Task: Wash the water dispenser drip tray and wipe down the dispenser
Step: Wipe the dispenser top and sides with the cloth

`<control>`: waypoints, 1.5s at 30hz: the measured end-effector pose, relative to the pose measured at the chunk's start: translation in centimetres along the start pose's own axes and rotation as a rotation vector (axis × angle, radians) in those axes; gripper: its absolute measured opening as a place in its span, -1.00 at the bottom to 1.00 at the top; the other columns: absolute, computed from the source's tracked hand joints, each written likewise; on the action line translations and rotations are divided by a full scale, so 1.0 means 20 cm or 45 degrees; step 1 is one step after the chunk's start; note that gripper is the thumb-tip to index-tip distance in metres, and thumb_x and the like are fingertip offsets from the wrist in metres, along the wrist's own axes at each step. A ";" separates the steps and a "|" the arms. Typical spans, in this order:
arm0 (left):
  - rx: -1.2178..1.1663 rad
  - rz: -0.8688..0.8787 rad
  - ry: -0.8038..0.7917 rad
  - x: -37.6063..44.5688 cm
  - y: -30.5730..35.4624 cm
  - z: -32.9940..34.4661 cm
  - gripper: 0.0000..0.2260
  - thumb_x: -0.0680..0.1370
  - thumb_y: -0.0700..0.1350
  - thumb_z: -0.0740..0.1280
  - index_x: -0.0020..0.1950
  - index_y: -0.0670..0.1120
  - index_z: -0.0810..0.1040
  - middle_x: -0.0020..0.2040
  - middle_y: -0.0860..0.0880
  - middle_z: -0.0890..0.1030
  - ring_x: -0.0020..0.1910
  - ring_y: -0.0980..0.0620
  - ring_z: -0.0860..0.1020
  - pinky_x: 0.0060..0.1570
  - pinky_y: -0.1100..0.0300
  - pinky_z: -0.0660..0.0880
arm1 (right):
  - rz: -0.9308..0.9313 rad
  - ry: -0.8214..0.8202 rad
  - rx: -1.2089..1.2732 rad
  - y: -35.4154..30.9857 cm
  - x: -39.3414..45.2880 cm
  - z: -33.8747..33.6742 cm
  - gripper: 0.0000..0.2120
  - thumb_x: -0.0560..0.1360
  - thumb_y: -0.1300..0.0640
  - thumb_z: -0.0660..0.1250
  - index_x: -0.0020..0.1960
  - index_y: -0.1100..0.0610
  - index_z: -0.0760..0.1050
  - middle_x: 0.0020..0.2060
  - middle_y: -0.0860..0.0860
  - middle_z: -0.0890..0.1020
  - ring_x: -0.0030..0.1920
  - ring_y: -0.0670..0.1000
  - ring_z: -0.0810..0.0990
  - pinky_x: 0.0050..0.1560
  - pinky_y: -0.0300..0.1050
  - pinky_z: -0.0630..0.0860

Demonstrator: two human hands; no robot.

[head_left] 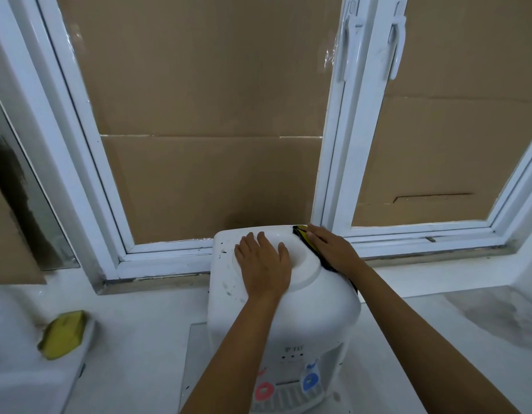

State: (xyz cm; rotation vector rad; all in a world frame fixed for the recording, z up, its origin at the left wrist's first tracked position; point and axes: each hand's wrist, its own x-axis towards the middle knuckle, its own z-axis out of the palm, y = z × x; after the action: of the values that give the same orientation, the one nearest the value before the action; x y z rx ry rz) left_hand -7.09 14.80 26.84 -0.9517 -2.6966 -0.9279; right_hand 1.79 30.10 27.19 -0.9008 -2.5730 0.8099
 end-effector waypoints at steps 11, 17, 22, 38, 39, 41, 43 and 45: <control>-0.025 -0.012 0.109 0.01 0.00 0.02 -0.44 0.55 0.07 -0.03 0.39 -0.22 0.40 0.38 -0.24 0.43 0.39 -0.21 0.36 0.45 -0.09 0.18 | -0.089 -0.290 -0.266 -0.26 0.33 0.04 -0.46 0.60 -0.31 -0.08 0.42 -0.12 0.40 0.41 -0.05 0.46 0.37 0.06 0.42 0.33 0.02 0.32; -0.050 -0.021 0.056 0.01 0.00 0.02 -0.51 0.62 0.07 0.01 0.45 -0.18 0.33 0.45 -0.19 0.35 0.45 -0.17 0.28 0.49 -0.06 0.09 | 0.109 -0.243 -0.261 -0.15 0.38 0.03 -0.35 0.54 -0.39 -0.07 0.39 -0.05 0.43 0.36 0.04 0.50 0.31 0.15 0.47 0.36 0.12 0.34; -0.040 0.002 0.046 0.00 0.00 0.01 -0.49 0.62 0.08 -0.01 0.45 -0.18 0.33 0.46 -0.19 0.35 0.46 -0.17 0.27 0.49 -0.06 0.09 | 0.130 -0.097 -0.127 -0.01 0.31 0.01 -0.52 0.65 -0.16 -0.02 0.36 0.07 0.46 0.31 0.14 0.53 0.24 0.16 0.51 0.24 0.00 0.40; 0.042 0.008 0.046 0.01 0.00 0.02 -0.55 0.64 0.05 0.05 0.43 -0.18 0.33 0.44 -0.19 0.36 0.43 -0.16 0.28 0.48 -0.05 0.09 | 0.025 0.340 -0.253 0.05 -0.60 0.22 -0.47 0.62 -0.26 -0.23 0.56 -0.20 0.07 0.56 -0.14 0.13 0.57 -0.07 0.05 0.54 -0.04 0.13; 0.044 0.015 0.050 0.01 0.00 0.02 -0.55 0.64 0.04 0.05 0.43 -0.19 0.34 0.43 -0.20 0.36 0.43 -0.16 0.28 0.48 -0.05 0.10 | 0.011 0.359 -0.343 0.07 -0.62 0.27 -0.42 0.61 -0.27 -0.32 0.56 -0.18 0.05 0.56 -0.14 0.12 0.57 -0.07 0.02 0.53 -0.01 0.14; 0.044 0.016 0.041 0.01 0.00 0.02 -0.54 0.64 0.04 0.04 0.44 -0.19 0.33 0.44 -0.20 0.34 0.44 -0.17 0.26 0.49 -0.05 0.09 | 0.029 0.409 -0.391 0.07 -0.62 0.32 -0.40 0.60 -0.25 -0.36 0.57 -0.15 0.05 0.56 -0.13 0.15 0.57 -0.05 0.03 0.52 0.02 0.16; 0.051 0.015 0.034 0.01 -0.01 0.02 -0.54 0.64 0.04 0.04 0.43 -0.20 0.33 0.44 -0.20 0.35 0.44 -0.16 0.26 0.48 -0.05 0.08 | 0.056 0.454 -0.326 0.04 -0.60 0.30 -0.42 0.61 -0.24 -0.31 0.56 -0.15 0.09 0.54 -0.11 0.20 0.56 -0.05 0.09 0.50 0.03 0.22; 0.058 0.014 0.029 0.01 -0.01 0.01 -0.54 0.64 0.04 0.04 0.43 -0.20 0.33 0.44 -0.19 0.35 0.43 -0.16 0.27 0.48 -0.04 0.09 | 0.076 0.458 -0.260 0.01 -0.56 0.25 -0.47 0.62 -0.22 -0.22 0.55 -0.17 0.10 0.54 -0.10 0.22 0.55 -0.04 0.15 0.47 0.01 0.27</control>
State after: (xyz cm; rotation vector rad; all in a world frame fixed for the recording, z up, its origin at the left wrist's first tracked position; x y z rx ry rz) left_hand -7.40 14.93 26.61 -0.9406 -2.6786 -0.8662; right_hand 8.08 21.00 22.06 -1.0765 -2.3456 0.3607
